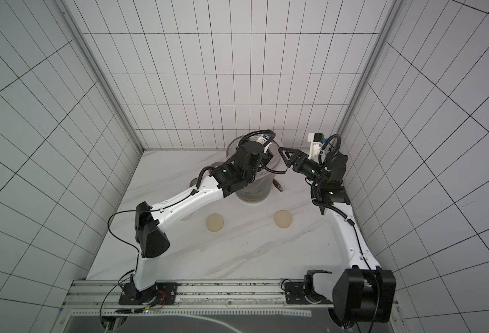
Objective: Empty moldy mung beans from jars
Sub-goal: Pour the moldy mung beans from the jar into the trash bin.
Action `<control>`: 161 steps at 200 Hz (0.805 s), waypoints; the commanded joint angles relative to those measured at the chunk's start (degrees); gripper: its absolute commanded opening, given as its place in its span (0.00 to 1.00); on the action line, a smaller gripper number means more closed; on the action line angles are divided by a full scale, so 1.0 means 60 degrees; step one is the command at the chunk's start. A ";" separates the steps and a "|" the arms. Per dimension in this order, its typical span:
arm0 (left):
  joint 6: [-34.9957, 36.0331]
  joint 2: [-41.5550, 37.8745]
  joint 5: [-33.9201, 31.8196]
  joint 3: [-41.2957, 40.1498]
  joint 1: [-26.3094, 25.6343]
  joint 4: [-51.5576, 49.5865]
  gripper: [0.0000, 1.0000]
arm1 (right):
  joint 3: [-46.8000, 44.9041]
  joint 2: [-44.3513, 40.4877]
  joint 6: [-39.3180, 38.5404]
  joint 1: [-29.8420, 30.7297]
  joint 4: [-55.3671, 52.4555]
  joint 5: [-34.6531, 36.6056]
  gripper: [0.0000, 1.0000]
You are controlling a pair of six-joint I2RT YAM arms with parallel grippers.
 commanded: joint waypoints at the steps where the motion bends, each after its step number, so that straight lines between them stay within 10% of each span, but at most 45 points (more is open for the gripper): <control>1: -0.1275 -0.0544 0.0810 0.0446 0.0229 -0.0427 0.67 | -0.0329 -0.0051 0.0118 -0.0047 0.0341 -0.0080 0.67; 94: -0.4396 -0.0658 0.4435 0.1681 0.1230 -0.2023 0.66 | -0.0370 -0.0062 0.0154 -0.0054 0.0412 -0.0097 0.67; 161: -0.8082 -0.1546 0.7785 0.0168 0.2452 -0.0531 0.66 | -0.0426 0.0217 0.0750 0.0185 0.1492 -0.0866 0.67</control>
